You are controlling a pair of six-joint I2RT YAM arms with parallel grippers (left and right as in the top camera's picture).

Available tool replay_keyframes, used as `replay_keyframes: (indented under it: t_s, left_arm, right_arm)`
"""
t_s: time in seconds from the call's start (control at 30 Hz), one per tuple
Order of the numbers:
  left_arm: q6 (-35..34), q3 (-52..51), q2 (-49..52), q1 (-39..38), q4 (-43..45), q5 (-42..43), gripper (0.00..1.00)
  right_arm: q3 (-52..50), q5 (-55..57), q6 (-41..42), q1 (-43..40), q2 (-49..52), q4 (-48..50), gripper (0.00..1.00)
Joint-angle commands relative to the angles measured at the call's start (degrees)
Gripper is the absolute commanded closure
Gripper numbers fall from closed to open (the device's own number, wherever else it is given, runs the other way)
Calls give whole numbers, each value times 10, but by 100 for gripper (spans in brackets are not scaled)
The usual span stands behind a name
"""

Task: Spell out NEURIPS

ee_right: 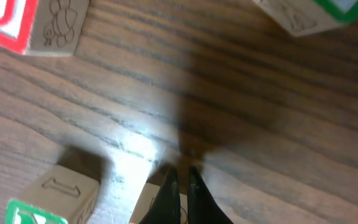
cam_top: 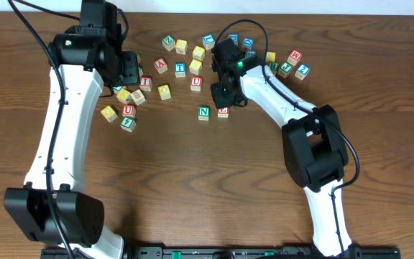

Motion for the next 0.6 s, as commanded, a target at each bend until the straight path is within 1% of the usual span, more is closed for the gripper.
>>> replay_keyframes:
  t_s: [0.0,0.57]
  left_arm:
    - [6,10,-6,2,0,-1,41]
    - [6,10,-6,2,0,-1,41]
  right_arm:
    - [0,-6,10,3,5,-15,99]
    - [0,-19,9,28,5,-24,99]
